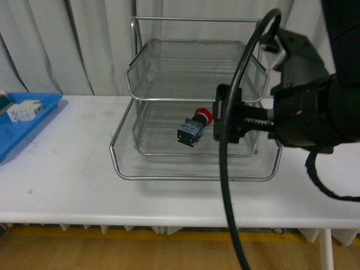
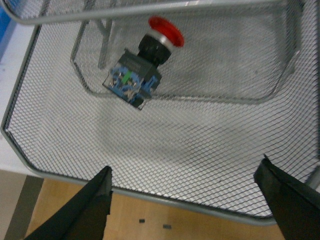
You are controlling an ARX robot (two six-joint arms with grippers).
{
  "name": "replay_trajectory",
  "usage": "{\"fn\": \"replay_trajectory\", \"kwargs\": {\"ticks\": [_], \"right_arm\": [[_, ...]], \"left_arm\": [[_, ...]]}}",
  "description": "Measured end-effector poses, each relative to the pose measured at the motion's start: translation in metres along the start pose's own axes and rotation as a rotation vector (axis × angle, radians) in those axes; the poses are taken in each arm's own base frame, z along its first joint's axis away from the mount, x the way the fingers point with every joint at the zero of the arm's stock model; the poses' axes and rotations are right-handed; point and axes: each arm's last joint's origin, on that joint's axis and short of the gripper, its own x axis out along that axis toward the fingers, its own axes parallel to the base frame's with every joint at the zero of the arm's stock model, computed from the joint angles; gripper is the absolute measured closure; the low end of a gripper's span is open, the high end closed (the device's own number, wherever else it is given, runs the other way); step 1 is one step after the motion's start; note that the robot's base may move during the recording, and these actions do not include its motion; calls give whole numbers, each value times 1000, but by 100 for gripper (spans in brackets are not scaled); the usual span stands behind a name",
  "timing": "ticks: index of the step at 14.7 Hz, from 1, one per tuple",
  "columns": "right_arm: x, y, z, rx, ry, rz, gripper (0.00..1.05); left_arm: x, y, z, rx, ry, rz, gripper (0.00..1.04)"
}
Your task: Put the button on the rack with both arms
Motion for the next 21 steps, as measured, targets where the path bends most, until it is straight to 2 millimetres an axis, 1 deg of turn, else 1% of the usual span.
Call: {"fn": "replay_trajectory", "kwargs": {"ticks": [2, 3, 5, 7, 8, 10, 12, 13, 14, 17, 18, 19, 21], "right_arm": [[9, 10, -7, -15, 58, 29, 35], [11, 13, -9, -21, 68, 40, 48], [16, 22, -18, -47, 103, 55, 70], [26, 32, -35, -94, 155, 68, 95], [29, 33, -44, -118, 174, 72, 103], [37, 34, -64, -142, 213, 68, 103], [47, 29, -81, -156, 256, 47, 103], [50, 28, -83, -158, 259, 41, 103], [52, 28, -80, -165, 249, 33, 103], [61, 26, -56, -177, 189, 5, 103], [65, 23, -48, -176, 175, -2, 103], [74, 15, -39, -162, 170, -25, 103], [80, 8, -33, -150, 165, -41, 103]], "left_arm": [[0, 0, 0, 0, 0, 0, 7], [0, 0, 0, 0, 0, 0, 7], [0, 0, 0, 0, 0, 0, 7], [0, 0, 0, 0, 0, 0, 7], [0, 0, 0, 0, 0, 0, 7], [0, 0, 0, 0, 0, 0, 7], [0, 0, 0, 0, 0, 0, 7], [0, 0, 0, 0, 0, 0, 7], [0, 0, 0, 0, 0, 0, 7], [0, 0, 0, 0, 0, 0, 7], [0, 0, 0, 0, 0, 0, 7], [0, 0, 0, 0, 0, 0, 7], [0, 0, 0, 0, 0, 0, 7]]}}
